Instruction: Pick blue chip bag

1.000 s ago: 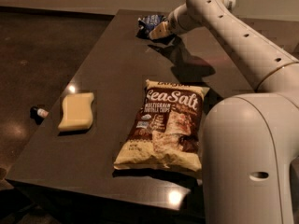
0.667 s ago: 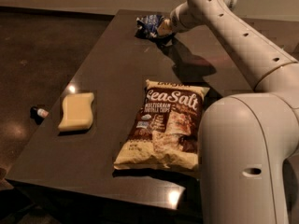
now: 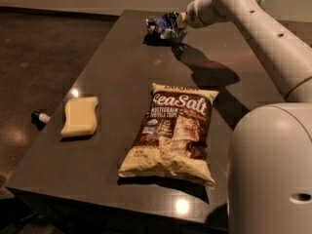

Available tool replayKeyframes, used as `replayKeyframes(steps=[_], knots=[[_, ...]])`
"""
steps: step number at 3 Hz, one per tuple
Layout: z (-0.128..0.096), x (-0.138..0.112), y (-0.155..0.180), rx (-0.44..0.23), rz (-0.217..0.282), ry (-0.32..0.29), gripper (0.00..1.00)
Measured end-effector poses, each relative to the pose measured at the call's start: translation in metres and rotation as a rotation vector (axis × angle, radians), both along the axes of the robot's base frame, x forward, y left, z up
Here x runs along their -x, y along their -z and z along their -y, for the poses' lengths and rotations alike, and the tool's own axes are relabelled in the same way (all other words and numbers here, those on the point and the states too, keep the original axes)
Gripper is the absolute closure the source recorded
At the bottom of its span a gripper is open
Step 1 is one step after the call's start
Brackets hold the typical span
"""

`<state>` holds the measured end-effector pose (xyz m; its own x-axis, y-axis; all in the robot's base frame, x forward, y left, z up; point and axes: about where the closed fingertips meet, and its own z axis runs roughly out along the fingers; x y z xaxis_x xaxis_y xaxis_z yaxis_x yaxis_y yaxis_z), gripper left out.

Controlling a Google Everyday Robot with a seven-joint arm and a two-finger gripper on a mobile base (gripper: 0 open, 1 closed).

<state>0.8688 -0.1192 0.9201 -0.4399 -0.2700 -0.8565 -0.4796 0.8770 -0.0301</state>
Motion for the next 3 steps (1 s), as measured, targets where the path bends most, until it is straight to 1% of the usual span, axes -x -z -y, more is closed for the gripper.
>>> replayKeyframes(steps=[1, 2, 3], knots=[[-0.003, 0.019, -0.041, -0.042, 0.076, -0.060, 1.00], [-0.015, 0.038, -0.080, -0.075, 0.154, -0.139, 1.00], [-0.016, 0.038, -0.079, -0.073, 0.154, -0.140, 1.00]])
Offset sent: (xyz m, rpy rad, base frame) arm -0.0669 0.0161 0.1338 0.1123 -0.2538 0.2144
